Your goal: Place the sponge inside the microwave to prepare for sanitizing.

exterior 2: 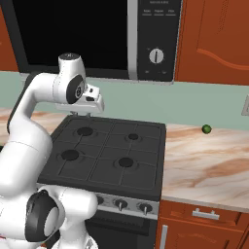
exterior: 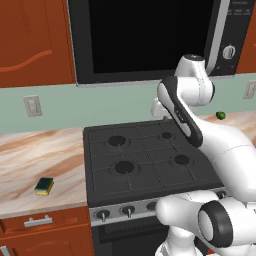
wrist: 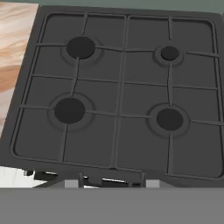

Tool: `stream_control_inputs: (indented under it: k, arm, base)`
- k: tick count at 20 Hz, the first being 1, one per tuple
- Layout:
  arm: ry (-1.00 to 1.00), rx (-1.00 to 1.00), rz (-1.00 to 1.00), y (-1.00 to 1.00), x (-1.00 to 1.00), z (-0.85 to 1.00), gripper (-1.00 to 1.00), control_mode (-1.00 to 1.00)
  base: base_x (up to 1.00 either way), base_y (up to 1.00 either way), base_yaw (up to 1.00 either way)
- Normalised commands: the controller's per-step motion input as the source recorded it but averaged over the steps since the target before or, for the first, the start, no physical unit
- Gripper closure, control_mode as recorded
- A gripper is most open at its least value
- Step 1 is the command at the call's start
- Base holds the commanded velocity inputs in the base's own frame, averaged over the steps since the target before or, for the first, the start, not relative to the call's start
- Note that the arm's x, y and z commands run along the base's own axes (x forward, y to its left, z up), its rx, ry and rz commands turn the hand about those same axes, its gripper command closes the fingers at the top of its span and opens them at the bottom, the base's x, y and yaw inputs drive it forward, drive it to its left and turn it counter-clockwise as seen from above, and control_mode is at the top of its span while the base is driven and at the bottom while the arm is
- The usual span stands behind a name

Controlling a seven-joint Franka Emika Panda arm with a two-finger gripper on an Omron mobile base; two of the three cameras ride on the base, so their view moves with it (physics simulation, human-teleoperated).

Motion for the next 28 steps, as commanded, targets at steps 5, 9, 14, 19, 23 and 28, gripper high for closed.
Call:
stream_control_inputs:
  k: [5, 9, 14, 19, 23, 28]
  arm:
    - [-0.03, 0.0, 0.0, 0.0, -0.09, 0.0, -1.0, -1.0]
    - [-0.15, 0.01, 0.0, -0.01, -0.31, 0.0, -1.0, -1.0]
    - [-0.26, 0.11, -0.05, -0.1, -0.35, 0.06, -1.0, -1.0]
    - [-0.15, 0.14, -0.1, -0.21, -0.3, 0.29, -1.0, -1.0]
    - [-0.2, 0.12, -0.06, -0.26, -0.25, 0.39, -1.0, -1.0]
    - [-0.05, 0.05, -0.1, -0.25, -0.13, 0.52, -1.0, -1.0]
  base:
    - [0.0, 0.0, 0.0]
    - [0.0, 0.0, 0.0]
    - [0.0, 0.0, 0.0]
    - [0.0, 0.0, 0.0]
    - [0.0, 0.0, 0.0]
    - [0.0, 0.0, 0.0]
